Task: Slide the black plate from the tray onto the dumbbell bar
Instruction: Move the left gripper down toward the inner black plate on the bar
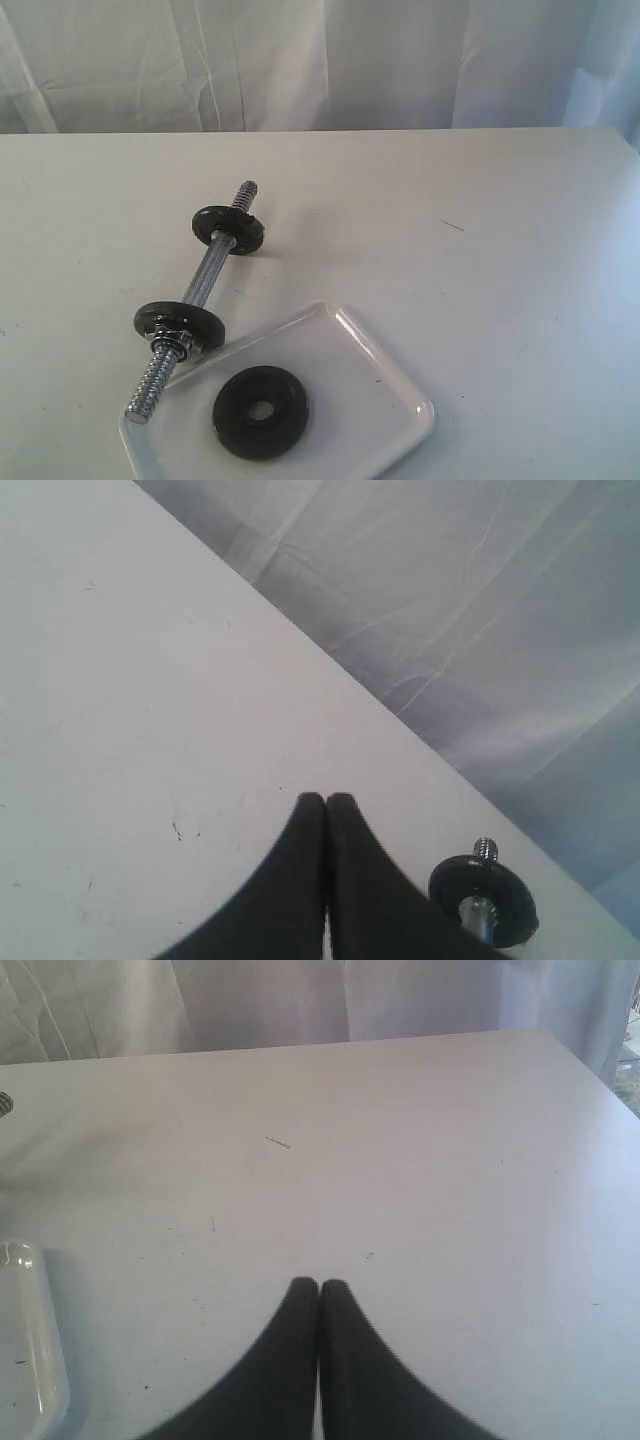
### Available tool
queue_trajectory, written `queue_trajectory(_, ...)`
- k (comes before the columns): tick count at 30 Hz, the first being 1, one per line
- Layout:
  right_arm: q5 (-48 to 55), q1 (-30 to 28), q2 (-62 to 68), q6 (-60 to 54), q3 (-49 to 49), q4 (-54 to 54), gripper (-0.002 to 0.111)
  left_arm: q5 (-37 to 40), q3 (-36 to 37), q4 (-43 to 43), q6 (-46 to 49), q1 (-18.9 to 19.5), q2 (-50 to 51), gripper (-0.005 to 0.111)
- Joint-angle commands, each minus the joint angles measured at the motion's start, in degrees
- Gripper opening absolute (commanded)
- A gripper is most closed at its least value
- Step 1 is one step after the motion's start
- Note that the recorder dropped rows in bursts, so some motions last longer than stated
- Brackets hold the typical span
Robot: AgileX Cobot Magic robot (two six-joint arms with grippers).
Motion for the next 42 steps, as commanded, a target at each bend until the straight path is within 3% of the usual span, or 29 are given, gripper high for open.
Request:
queue_trajectory(1, -0.4, -0.4, -0.3, 0.1, 0.3, -0.2, 0.000, 0.4, -3.4, 1.9, -0.6, -0.1, -0.2, 0.000)
queue_trajectory(3, -0.4, -0.4, -0.3, 0.1, 0.3, -0.2, 0.000, 3.9, -10.4, 5.0, 3.2, -0.1, 2.6, 0.000)
queue_trajectory(7, -0.4, -0.4, -0.3, 0.1, 0.3, -0.2, 0.000, 11.0, -29.8, 9.3, 12.4, -0.1, 17.6, 0.000)
queue_trajectory(13, -0.4, -0.4, -0.3, 0.1, 0.3, -0.2, 0.000, 36.7, -58.3, 6.5, 26.2, -0.1, 47.0, 0.000)
queue_trajectory(16, -0.4, -0.4, -0.3, 0.1, 0.3, -0.2, 0.000, 42.9, -66.7, 3.4, 30.5, -0.1, 59.3, 0.000)
queue_trajectory(20, -0.4, -0.4, -0.3, 0.1, 0.3, -0.2, 0.000, 47.6, -72.2, 0.2, 32.5, -0.2, 69.9, 0.000)
queue_trajectory(24, -0.4, -0.4, -0.3, 0.1, 0.3, -0.2, 0.000, 53.2, -74.6, -0.2, 33.7, -4.0, 78.7, 0.002)
queue_trajectory(25, -0.4, -0.4, -0.3, 0.1, 0.3, -0.2, 0.000, 53.2, -74.9, -0.2, 34.7, -5.7, 80.4, 0.006)
queue_trajectory(27, -0.4, -0.4, -0.3, 0.1, 0.3, -0.2, 0.000, 54.1, -75.8, -0.2, 36.8, -10.7, 85.1, 0.025)
queue_trajectory(30, -0.4, -0.4, -0.3, 0.1, 0.3, -0.2, 0.000, 54.0, -78.0, -0.3, 38.4, -17.1, 92.3, 0.077)
queue_trajectory(32, -0.4, -0.4, -0.3, 0.1, 0.3, -0.2, 0.000, 53.8, -78.9, -0.4, 43.9, -19.0, 95.6, 0.103)
queue_trajectory(36, -0.4, -0.4, -0.3, 0.1, 0.3, -0.2, 0.000, 52.3, -81.7, -5.4, 44.0, -21.1, 100.5, 0.105)
queue_trajectory(42, -0.4, -0.4, -0.3, 0.1, 0.3, -0.2, 0.000, 45.6, -83.1, -5.2, 42.9, -24.0, 104.7, 0.105)
